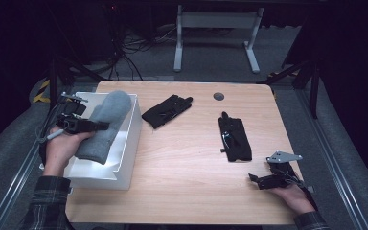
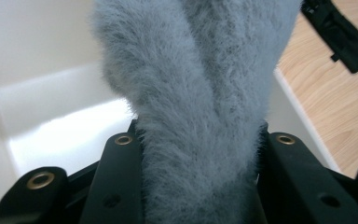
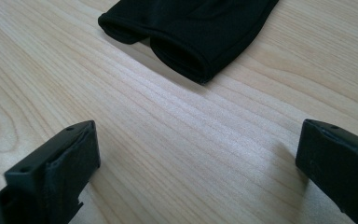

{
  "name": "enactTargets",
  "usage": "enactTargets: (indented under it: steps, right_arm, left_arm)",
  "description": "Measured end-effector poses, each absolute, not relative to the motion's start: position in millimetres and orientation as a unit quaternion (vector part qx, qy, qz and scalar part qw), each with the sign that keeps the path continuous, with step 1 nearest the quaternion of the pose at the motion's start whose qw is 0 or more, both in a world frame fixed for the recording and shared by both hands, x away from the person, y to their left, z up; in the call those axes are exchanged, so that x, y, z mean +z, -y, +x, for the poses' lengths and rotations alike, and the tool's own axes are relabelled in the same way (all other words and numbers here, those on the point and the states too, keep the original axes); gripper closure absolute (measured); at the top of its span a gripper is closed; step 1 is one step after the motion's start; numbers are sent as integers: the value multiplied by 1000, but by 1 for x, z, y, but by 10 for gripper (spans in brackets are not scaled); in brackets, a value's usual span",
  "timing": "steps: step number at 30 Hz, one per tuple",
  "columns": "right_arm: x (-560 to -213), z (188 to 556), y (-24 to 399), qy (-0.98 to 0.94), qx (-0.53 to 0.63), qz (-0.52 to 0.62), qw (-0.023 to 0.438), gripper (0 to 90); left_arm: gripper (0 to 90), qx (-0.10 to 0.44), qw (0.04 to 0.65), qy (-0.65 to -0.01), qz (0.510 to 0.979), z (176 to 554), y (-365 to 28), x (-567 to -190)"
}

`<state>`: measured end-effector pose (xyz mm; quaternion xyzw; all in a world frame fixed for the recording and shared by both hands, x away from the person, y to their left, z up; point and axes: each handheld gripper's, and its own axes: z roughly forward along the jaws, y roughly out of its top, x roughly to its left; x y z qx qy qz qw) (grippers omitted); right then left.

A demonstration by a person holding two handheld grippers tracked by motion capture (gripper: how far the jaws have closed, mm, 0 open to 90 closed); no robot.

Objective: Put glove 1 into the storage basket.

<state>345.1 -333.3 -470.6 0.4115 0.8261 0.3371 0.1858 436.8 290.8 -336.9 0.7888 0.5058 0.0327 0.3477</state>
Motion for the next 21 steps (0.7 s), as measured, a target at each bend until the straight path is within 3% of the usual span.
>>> enactTargets:
  steps: [15,21]
  right_arm:
    - [-471,345,333,-826,337,412,186,0]
    - [-471,345,333,-826,337,412,186,0]
  left_arm:
    - [591,-6,299,-558,774,457,-297,-408]
    - [372,1,278,-577,768,460,-300,-420]
